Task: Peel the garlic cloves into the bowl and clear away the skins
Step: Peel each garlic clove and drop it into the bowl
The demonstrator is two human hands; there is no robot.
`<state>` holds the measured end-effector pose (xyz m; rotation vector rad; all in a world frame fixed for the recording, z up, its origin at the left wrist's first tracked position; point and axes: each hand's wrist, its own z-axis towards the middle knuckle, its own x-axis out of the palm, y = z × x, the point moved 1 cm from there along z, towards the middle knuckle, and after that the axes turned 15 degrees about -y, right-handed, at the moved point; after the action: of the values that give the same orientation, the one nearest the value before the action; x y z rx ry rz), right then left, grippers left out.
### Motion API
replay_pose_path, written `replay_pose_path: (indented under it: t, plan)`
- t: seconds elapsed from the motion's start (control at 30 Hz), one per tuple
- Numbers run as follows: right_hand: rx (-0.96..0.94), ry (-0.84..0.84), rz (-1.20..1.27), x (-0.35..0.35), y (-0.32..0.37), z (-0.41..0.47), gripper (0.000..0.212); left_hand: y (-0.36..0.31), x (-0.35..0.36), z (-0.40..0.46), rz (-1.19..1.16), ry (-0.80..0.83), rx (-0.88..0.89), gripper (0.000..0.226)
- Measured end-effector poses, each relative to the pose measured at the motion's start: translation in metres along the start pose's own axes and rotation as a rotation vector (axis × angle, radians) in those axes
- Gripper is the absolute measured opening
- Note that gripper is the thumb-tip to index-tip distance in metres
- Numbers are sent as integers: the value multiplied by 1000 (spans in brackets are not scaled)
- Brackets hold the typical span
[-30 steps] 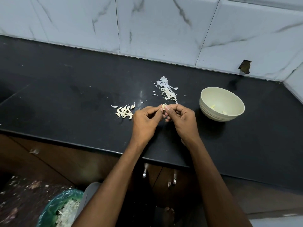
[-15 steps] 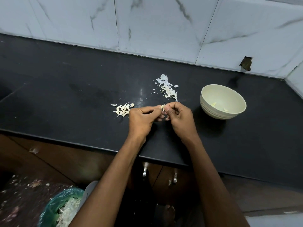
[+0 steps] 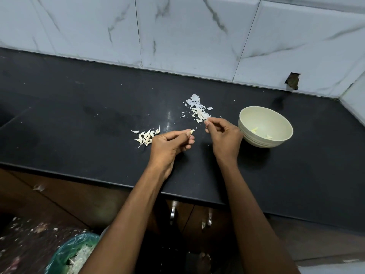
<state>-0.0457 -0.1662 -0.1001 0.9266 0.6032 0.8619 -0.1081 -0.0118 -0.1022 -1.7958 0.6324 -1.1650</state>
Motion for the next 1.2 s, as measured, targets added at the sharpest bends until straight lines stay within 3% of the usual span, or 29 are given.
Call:
replay_pose_path:
  t: [0.1,0.23,0.33,0.47,0.53,0.63,0.73,0.87,1.0,1.2]
  plan:
    - [-78,44,-129,10,1,8,26,1,1,0,23,9,63,15]
    - [-26,-36,-215,11,-2,10,12,2,2,1,37,14,97,17]
    - [4,-77,-252,8,1,12,26,2,1,2,57,13,119,18]
    - [140,90,-67,4,-3,12,19,4,1,1,106,16,152,18]
    - [160,155,30,-3,0,7,33,4,0,1,119,16,165,17]
    - [264,334,238,-14,12,-12,23,5,-2,4,141,31,190,14]
    - [235,416,253,-21,13,-25,19,7,-3,4,213,49,237,11]
    - [221,307,171,-26,16,-26,10,10,-2,0,281,74,261,13]
    - [177,119,147,-43,27,-30,6,10,0,0,193,52,186,12]
    - [-141,-113,-12,-94,66,-6,4,10,-2,3,178,72,156,10]
